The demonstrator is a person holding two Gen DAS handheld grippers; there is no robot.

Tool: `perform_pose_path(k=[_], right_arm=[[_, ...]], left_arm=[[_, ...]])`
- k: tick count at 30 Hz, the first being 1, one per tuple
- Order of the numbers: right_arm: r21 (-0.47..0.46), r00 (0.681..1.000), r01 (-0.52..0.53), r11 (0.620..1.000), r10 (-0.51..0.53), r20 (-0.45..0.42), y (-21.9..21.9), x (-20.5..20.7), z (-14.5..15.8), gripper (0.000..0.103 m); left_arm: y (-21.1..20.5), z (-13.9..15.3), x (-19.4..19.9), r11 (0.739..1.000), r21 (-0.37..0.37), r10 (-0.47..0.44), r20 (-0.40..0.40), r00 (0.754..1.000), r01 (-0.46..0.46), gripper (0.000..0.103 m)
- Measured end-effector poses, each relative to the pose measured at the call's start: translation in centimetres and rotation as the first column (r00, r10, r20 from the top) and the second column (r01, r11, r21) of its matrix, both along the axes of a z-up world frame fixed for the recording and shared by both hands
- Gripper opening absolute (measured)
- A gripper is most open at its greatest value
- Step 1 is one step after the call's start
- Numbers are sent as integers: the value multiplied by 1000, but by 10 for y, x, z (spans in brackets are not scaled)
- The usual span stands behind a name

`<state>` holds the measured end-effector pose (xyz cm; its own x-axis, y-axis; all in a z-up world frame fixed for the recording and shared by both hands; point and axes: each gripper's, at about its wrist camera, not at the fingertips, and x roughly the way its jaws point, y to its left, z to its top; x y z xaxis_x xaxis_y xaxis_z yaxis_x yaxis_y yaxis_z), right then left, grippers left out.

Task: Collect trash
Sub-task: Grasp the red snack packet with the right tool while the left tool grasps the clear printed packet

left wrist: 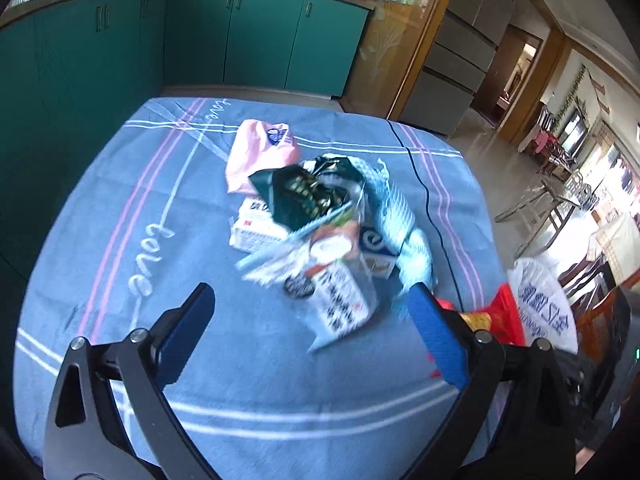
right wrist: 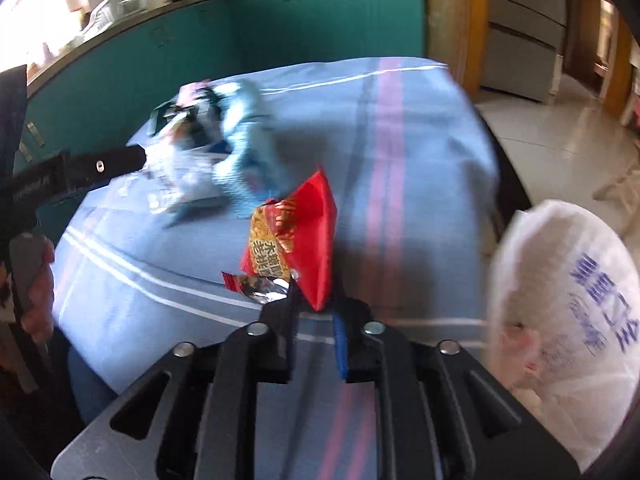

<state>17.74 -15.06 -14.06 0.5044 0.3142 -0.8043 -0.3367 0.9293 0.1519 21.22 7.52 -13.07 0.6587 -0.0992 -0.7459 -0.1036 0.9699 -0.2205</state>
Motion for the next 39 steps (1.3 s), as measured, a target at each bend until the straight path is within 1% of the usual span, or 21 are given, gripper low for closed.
perform_pose_path(k=[1, 3, 7, 9, 10, 12, 16, 18, 21, 23, 25, 28, 29, 31, 32, 33, 34, 35, 36, 37, 39], right_arm=[[-2, 1000, 22, 1000, -22, 1, -8, -1, 1, 50], [-2, 999, 50, 999, -50, 19, -18, -6, 2, 65], [-10, 997, 69, 998, -68, 26, -33, -10, 5, 66], [-9, 997, 72, 997, -72, 31, -34, -10, 7, 67], [-5, 997, 69, 998, -69, 37, -34, -9, 9, 69], [-1, 997, 59, 998, -59, 49, -29, -10, 11, 71], [21, 998, 39, 999, -40, 54, -19, 6, 10, 71], [53, 998, 35, 998, -38, 47, -17, 13, 8, 71], [70, 999, 33, 997, -35, 17, -11, 23, 1, 71], [103, 999, 25, 994, -23, -23, -8, 25, -4, 71], [132, 998, 7, 991, 1, -60, -4, 21, -7, 71], [128, 995, -55, 990, 65, -77, 8, 3, -6, 71], [144, 990, -102, 984, 115, -84, 12, -5, -4, 71], [193, 967, -217, 957, 238, -92, 22, -21, 2, 71], [180, 957, -258, 949, 276, -86, 26, -28, 5, 71], [146, 956, -270, 952, 283, -73, 28, -32, 8, 71], [88, 961, -266, 960, 271, -51, 30, -35, 11, 71], [14, 972, -232, 973, 232, -21, 29, -35, 15, 71], [-23, 980, -200, 980, 200, -2, 26, -34, 18, 72], [-42, 988, -156, 987, 157, 15, 22, -29, 21, 74], [-37, 995, -99, 994, 100, 20, 15, -21, 24, 74]], left_arm=[[-2, -2, 7, 1000, 0, 10, -15, 1000, -10, 97], [-6, -10, 20, 1000, 6, 29, -54, 998, -29, 97], [-11, -24, 34, 999, 6, 43, -95, 995, -43, 96], [-10, -30, 34, 999, 0, 40, -107, 993, -40, 80], [-8, -33, 33, 999, -9, 30, -116, 993, -31, 75], [-3, -34, 27, 999, -36, 20, -104, 994, -23, 75], [7, -33, 10, 999, -37, 8, -97, 995, -12, 73], [10, -29, -3, 999, -32, -3, -91, 996, 0, 73], [12, -22, -22, 1000, -10, -21, -80, 997, 20, 73], [14, -19, -32, 1000, 12, -20, -69, 997, 21, 73], [16, -17, -39, 999, 33, -10, -66, 998, 12, 74], [21, -13, -44, 999, 35, 2, -59, 998, 0, 74], [23, -13, -45, 999, 32, 6, -57, 998, -4, 74], [24, -13, -47, 999, 31, 9, -60, 998, -7, 74], [24, -14, -48, 999, 31, 10, -61, 998, -8, 74], [27, -16, -51, 999, 32, 11, -62, 998, -9, 74], [27, -16, -49, 999, 32, 12, -63, 998, -10, 74], [28, -16, -50, 999, 33, 13, -65, 998, -11, 75], [28, -17, -50, 999, 34, 14, -67, 998, -12, 75], [27, -17, -50, 999, 34, 15, -69, 997, -13, 76], [25, -18, -46, 999, 35, 11, -80, 997, -8, 76]])
